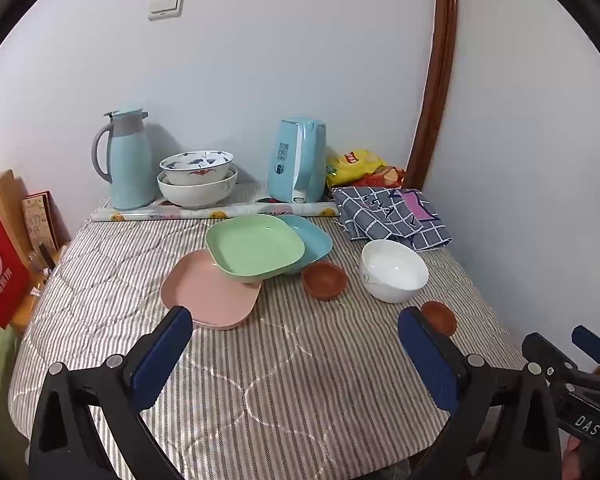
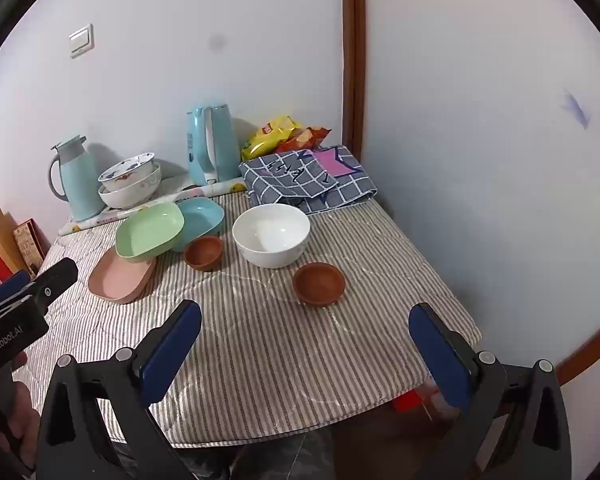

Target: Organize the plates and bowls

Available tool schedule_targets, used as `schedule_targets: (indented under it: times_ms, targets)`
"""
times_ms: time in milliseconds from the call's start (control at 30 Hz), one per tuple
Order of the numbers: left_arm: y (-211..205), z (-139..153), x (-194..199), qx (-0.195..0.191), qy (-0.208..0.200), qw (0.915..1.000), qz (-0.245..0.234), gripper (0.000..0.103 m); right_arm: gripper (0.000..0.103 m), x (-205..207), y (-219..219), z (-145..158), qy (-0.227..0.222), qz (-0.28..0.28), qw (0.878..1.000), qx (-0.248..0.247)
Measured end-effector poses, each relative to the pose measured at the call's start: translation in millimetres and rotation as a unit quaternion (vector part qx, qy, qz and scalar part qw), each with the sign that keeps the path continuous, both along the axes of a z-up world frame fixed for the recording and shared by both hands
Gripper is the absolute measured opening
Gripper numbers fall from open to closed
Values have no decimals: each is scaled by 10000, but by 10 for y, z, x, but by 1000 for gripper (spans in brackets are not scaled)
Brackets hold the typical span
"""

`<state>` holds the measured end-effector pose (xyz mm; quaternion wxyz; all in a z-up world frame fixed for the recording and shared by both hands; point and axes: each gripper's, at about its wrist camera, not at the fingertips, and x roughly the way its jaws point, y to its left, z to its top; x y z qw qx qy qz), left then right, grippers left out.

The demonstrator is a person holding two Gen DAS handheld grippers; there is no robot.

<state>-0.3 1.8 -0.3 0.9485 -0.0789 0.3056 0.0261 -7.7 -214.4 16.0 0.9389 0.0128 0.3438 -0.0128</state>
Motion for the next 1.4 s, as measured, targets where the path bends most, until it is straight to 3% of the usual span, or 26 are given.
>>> schedule_targets:
  times_ms: [100,300,1400]
  targets:
    - [69,-3,-9,-115,-17,9999,-3,103,103,-1,-14,-1,21,24,10000,9]
    - [-13,44,-25,106,-12,9999,-24,103,103,-33,-10,-7,-13,-16,10000,-97]
    - [30,80,-64,164,6,9999,51,103,103,-49,26,67,14,98,9999,-87]
